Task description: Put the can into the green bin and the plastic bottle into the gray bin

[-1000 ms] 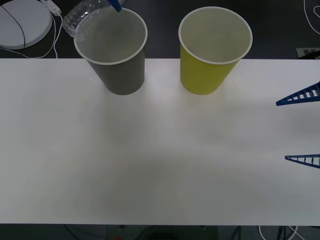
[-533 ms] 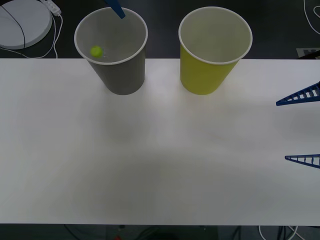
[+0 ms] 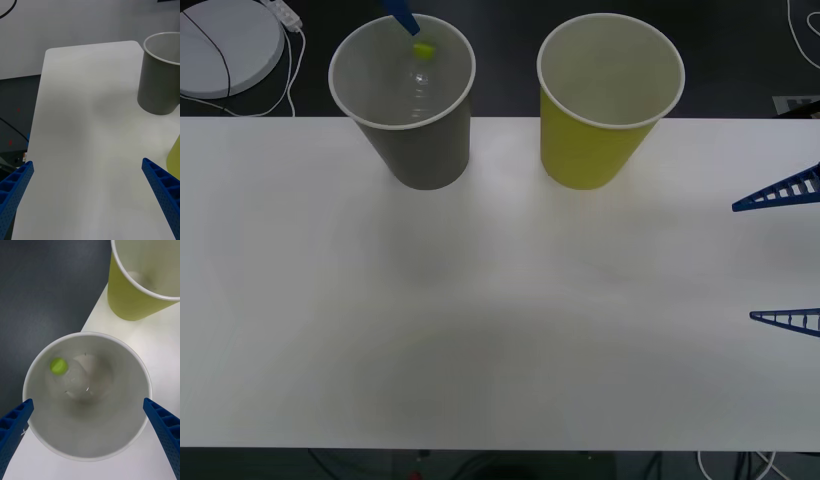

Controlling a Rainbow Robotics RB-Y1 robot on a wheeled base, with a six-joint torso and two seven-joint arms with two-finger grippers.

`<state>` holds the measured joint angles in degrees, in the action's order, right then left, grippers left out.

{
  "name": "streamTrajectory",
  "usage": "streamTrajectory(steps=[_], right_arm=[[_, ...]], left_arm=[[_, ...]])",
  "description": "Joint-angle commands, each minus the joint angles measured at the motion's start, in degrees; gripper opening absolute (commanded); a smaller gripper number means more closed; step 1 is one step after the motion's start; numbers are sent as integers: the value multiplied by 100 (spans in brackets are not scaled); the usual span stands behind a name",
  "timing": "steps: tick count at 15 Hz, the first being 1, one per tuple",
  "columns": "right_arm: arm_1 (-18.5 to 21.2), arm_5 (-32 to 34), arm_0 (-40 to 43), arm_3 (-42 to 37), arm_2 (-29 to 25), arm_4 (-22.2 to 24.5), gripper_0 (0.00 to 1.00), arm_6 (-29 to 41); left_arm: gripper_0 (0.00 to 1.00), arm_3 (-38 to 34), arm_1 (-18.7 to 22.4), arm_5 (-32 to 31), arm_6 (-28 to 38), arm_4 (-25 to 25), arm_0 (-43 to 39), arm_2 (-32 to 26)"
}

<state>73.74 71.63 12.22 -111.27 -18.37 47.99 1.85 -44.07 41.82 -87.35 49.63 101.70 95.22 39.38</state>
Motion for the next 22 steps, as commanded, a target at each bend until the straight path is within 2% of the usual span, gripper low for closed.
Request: streamTrajectory(steps=[1, 4, 12, 19, 22], right_arm=[[0, 0, 0, 0, 0, 0, 100, 0], [0, 0, 0, 0, 0, 0, 100, 0], [0, 0, 0, 0, 0, 0, 100, 0], [0, 0, 0, 0, 0, 0, 100, 0], [0, 0, 0, 0, 0, 0, 100, 0]], left_arm=[[100, -84, 160, -116, -58, -107, -12, 0], [100, -260, 370, -230, -111, -212, -82, 0], [100, -1815, 1390, -72, 117, -687, -847, 0], [100, -2791, 2462, 403, -32, -2111, -1752, -9], [100, -2940, 2858, 420, -445, -2638, -2042, -9]])
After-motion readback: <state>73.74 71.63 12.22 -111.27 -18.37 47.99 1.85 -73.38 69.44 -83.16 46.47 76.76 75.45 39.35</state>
